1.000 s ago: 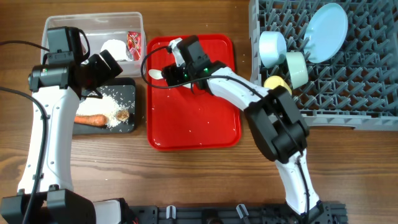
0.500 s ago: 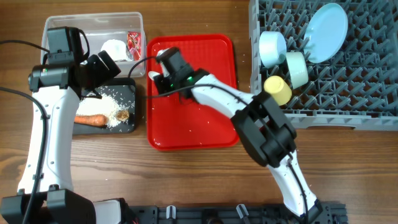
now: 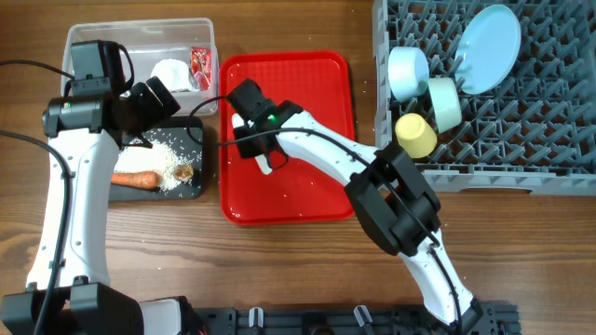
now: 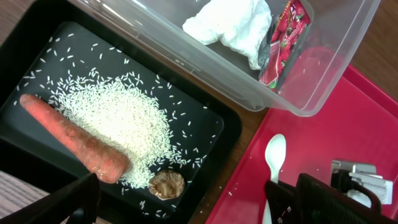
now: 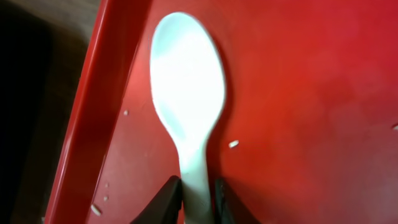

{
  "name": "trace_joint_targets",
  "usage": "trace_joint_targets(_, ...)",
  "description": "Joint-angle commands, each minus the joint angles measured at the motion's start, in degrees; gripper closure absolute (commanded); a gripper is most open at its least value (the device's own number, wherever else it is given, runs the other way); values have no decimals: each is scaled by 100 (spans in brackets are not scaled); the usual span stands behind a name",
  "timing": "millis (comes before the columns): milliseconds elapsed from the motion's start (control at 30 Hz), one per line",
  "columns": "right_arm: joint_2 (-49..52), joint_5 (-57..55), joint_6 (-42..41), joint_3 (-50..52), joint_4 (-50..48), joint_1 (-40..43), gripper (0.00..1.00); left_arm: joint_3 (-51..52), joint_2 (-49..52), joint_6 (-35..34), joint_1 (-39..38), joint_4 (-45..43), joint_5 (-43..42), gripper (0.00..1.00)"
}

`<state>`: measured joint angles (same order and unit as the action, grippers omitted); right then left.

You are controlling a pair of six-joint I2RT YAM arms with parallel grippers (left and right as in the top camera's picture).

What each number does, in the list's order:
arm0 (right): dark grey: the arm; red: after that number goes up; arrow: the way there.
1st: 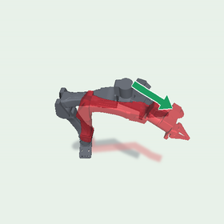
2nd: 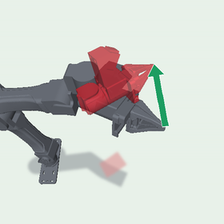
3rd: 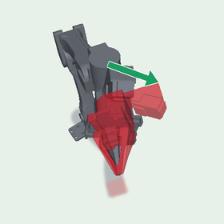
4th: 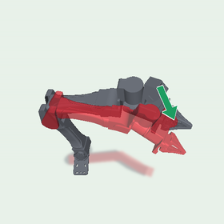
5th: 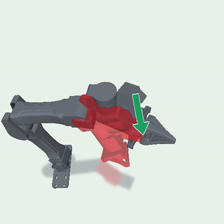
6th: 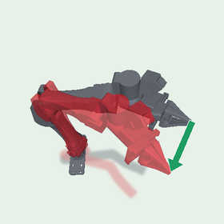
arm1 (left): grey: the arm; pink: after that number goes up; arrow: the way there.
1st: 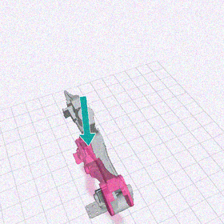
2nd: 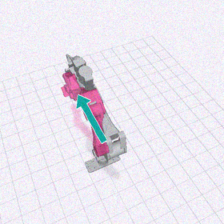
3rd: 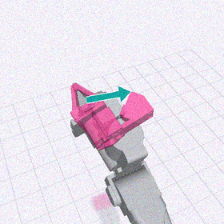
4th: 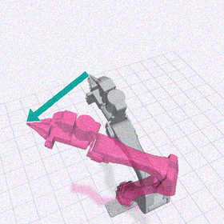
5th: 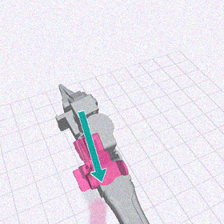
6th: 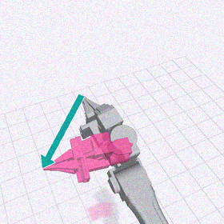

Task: Sort waste into correct bins and load items into the dishwasher rack
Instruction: 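Carry the spoon to the rack and insert it upright with the right gripper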

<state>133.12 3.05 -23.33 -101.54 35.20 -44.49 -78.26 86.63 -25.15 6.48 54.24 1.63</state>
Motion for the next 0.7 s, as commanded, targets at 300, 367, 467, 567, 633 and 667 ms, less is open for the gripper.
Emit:
trace_joint_targets(300, -9, 844, 400, -101, 758, 37, 96, 48, -114, 92, 17, 90, 57, 0)
trace_joint_targets(367, -269, 820, 533, -101, 898, 210, 96, 48, -114, 92, 17, 90, 57, 0)
trace_joint_targets(467, -837, 822, 553, -101, 1222, 599, 96, 48, -114, 90, 17, 87, 57, 0)
trace_joint_targets(567, -1707, 859, 887, -101, 1705, 1119, 96, 48, -114, 90, 17, 87, 57, 0)
trace_joint_targets(633, -2188, 859, 1003, -101, 1908, 1386, 96, 48, -114, 90, 17, 87, 57, 0)
trace_joint_targets(667, -2426, 866, 1069, -101, 1969, 1519, 96, 48, -114, 90, 17, 85, 57, 0)
